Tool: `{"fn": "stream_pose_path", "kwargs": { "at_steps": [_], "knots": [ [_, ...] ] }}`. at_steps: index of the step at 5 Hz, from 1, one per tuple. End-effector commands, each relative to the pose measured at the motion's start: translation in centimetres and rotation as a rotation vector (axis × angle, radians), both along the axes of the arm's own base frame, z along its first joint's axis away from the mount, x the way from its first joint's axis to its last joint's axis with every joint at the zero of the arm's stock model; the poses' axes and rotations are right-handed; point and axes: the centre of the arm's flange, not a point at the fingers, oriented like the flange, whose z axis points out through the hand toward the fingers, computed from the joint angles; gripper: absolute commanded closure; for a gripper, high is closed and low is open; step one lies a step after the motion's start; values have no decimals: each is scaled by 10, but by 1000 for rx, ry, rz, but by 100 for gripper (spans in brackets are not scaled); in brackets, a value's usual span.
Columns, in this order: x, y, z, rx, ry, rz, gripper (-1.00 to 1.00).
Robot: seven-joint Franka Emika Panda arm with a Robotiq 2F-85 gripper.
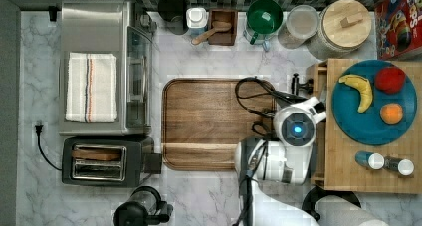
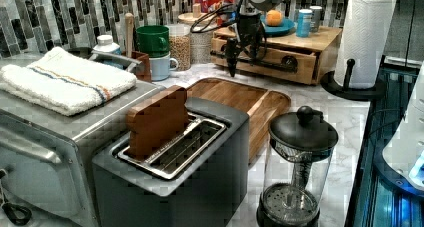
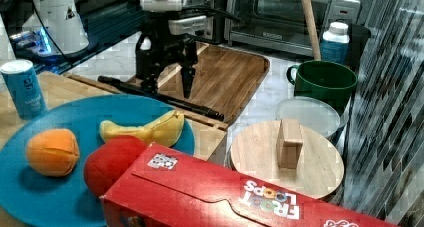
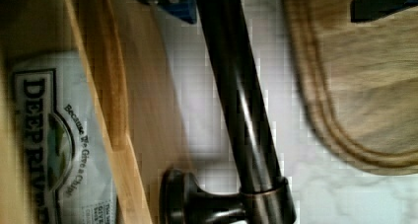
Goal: Open the drawer.
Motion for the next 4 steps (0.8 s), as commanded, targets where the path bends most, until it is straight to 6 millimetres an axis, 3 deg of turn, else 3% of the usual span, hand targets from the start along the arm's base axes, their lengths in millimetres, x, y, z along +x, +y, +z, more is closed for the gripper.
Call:
{"fn": "stream_pose_path", "kwargs": {
  "at_steps": [1,3,4],
  "knots": [
    [1,212,7,47,4,244,-100],
    [6,231,24,81,3,220,-100],
    [11,223,35,72,-5,226,-100]
  ]
}}
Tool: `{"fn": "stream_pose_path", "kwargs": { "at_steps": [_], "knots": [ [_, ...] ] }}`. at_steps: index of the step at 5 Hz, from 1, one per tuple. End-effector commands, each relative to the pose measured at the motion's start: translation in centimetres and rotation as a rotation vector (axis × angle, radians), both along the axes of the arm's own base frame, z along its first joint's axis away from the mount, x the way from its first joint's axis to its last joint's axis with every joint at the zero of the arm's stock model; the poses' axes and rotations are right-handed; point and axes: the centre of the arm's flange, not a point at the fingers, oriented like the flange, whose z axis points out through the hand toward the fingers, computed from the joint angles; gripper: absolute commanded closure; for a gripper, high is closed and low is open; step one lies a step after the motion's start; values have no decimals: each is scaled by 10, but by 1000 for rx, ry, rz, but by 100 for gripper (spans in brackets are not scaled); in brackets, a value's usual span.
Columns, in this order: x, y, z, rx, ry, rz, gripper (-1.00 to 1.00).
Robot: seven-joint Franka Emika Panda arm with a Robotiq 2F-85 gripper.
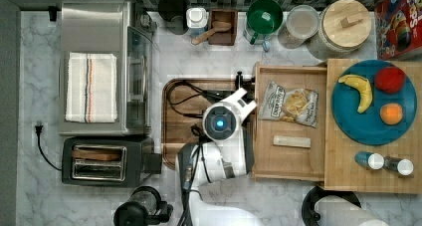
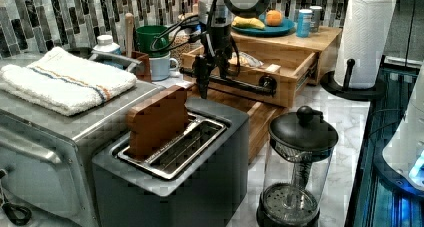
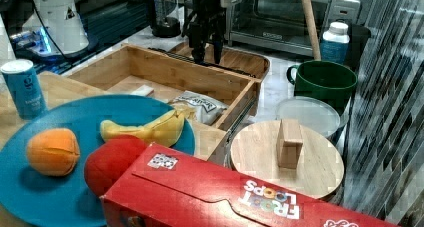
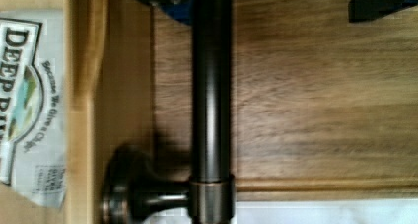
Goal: Open the drawer.
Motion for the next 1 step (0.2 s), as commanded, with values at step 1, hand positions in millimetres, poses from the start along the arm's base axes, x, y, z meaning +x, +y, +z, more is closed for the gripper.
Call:
{"fn": "stream_pose_path", "kwargs": {
  "at_steps": [1],
  "knots": [
    [4,55,31,35,-53,4,-100]
  ]
}}
